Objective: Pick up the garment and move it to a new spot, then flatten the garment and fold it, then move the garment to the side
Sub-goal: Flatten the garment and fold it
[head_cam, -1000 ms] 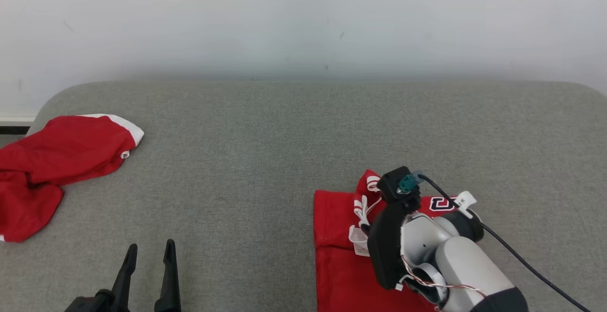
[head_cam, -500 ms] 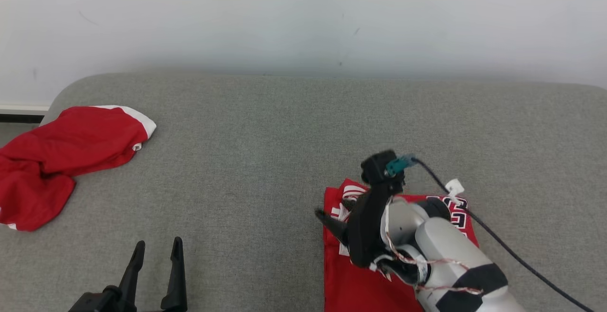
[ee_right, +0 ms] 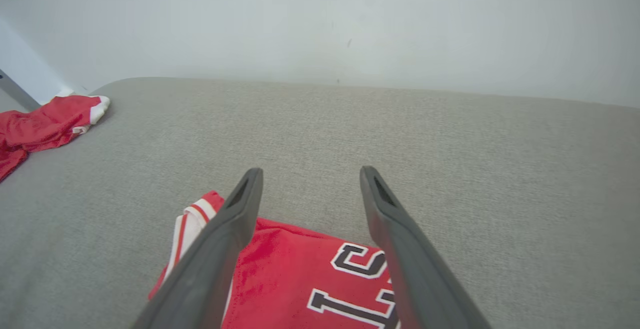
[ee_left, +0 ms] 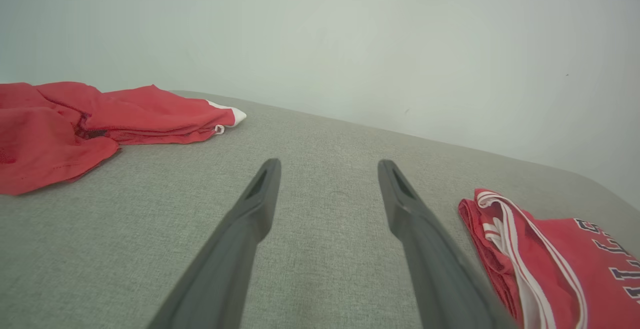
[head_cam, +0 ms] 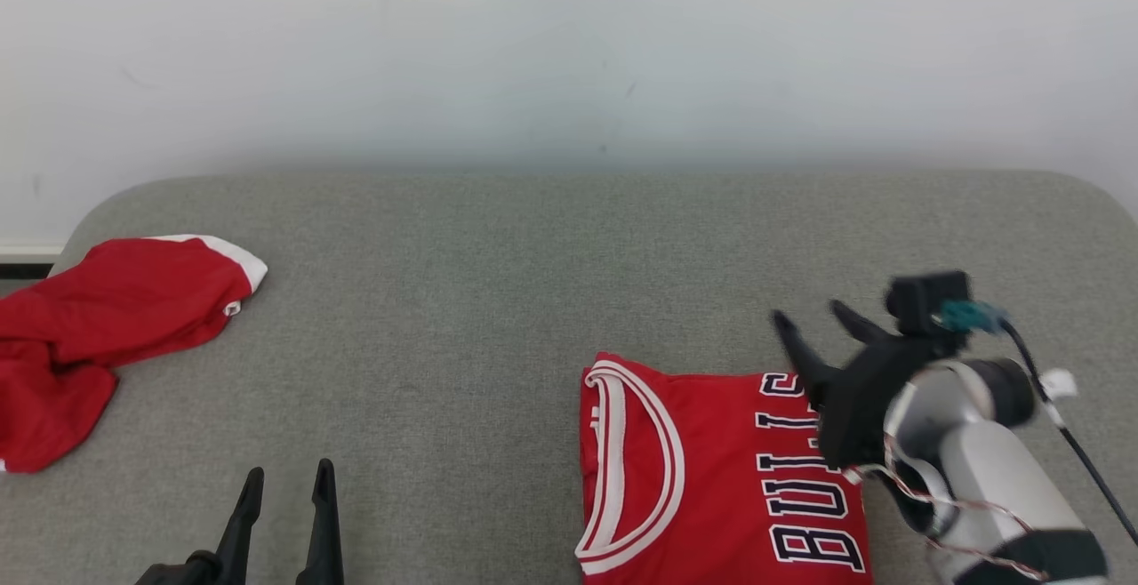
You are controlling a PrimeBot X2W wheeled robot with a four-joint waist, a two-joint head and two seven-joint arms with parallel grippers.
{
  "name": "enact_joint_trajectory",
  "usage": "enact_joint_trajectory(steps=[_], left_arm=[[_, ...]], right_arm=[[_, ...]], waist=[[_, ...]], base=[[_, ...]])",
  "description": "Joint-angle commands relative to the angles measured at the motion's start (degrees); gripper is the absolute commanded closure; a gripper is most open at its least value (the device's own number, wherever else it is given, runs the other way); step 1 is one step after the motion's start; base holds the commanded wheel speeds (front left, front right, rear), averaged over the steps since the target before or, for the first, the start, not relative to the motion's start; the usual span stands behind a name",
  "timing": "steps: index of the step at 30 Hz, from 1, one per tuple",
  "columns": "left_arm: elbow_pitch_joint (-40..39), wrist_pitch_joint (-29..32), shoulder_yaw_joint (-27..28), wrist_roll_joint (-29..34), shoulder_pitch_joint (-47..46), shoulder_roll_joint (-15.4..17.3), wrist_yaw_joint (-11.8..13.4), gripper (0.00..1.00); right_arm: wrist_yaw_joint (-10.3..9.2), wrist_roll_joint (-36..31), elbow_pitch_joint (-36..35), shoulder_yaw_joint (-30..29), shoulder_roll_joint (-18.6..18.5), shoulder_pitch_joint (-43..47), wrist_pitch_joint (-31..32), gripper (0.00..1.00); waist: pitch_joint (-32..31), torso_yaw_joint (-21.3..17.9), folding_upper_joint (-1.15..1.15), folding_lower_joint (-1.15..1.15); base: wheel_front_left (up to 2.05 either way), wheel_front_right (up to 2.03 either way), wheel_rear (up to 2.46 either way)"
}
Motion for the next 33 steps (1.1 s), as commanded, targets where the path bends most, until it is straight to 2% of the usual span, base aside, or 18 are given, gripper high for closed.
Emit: enact_joint_trajectory(steps=[1, 5, 10, 14, 16, 23, 33], left_arm=[[-0.2, 0.0, 0.0, -0.4, 0.9, 0.0, 0.1, 0.0], [-0.2, 0.0, -0.2, -0.6, 1.2, 0.0, 0.2, 0.0], [-0.3, 0.0, 0.1, -0.2, 1.8, 0.0, 0.3, 0.0], [0.0, 0.0, 0.7, 0.8, 2.5, 0.0, 0.3, 0.0], [0.2, 0.0, 1.0, 1.1, 2.9, 0.0, 0.2, 0.0], [1.3, 0.0, 1.8, 1.2, 3.3, 0.0, -0.5, 0.0], [4.9, 0.0, 2.4, 1.7, 1.0, 0.0, -1.1, 0.0]], right_arm=[[-0.14, -2.1, -0.6, -1.9, -1.1, 2.4, -1.9, 0.0], [-0.14, -7.5, -2.5, -8.2, -0.9, 9.3, -8.4, 0.0], [-0.14, -11.8, -5.8, -14.8, 1.6, 17.6, -17.6, 0.0], [-0.14, -13.2, -8.8, -15.5, 2.9, 23.4, -24.9, 0.0], [-0.14, -13.3, -9.4, -14.2, 2.8, 24.8, -26.6, 0.0], [-0.14, -12.0, -10.2, -11.2, 1.9, 26.8, -28.7, 0.0], [-0.14, -10.8, -8.2, -8.6, 1.3, 25.7, -27.9, 0.0]], waist=[[-0.7, -0.8, 0.0, 0.0], [-1.6, -1.3, 0.0, 0.0], [-2.9, -2.2, 0.0, 0.0], [-4.3, -3.3, 0.0, 0.0], [-4.8, -3.7, 0.0, 0.0], [-5.6, -4.7, 0.0, 0.0], [-6.2, -5.7, 0.0, 0.0]], base=[[0.0, 0.0, 0.0], [0.0, 0.0, 0.0], [0.0, 0.0, 0.0], [0.0, 0.0, 0.0], [0.0, 0.0, 0.0], [0.0, 0.0, 0.0], [0.0, 0.0, 0.0]])
